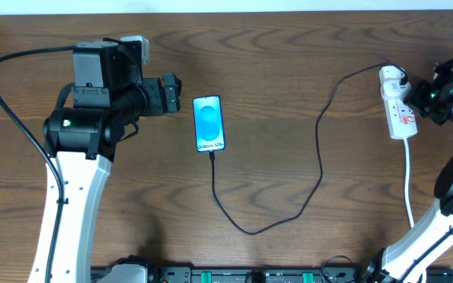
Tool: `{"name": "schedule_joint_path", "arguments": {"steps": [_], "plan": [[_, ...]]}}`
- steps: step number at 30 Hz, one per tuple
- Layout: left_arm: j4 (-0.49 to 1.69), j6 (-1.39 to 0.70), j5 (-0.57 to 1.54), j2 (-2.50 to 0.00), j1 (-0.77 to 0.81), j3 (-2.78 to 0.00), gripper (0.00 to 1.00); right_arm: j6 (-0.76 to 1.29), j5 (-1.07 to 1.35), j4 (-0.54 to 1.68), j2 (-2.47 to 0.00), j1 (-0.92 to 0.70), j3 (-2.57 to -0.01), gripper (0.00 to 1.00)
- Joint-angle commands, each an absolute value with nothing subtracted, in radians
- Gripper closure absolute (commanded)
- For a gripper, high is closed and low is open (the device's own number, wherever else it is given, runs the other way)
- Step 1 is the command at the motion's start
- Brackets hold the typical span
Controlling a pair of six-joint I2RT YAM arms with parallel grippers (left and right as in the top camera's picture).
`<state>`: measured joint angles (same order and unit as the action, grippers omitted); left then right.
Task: Plug charger to phone and switch on socket
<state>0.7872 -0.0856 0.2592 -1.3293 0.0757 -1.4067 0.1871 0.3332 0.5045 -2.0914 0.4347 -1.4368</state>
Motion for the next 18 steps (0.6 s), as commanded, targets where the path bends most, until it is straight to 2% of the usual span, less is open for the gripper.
{"name": "schedule_joint_path", "arguments": {"steps": [1,10,18], "plan": [[0.789,-0.091,0.252,-1.325,0.073,-1.411,0.05,0.217,0.433,0.543,-2.093,0.432,-1.398,0.99],[0.789,-0.091,0.252,-1.325,0.072,-1.411,0.05,0.212,0.437,0.637,-1.788,0.474,-1.398,0.99],[0.789,-0.091,0.252,-1.325,0.072,-1.411,0.05,0.109,0.485,0.745,-1.556,0.382,-1.398,0.99]]}}
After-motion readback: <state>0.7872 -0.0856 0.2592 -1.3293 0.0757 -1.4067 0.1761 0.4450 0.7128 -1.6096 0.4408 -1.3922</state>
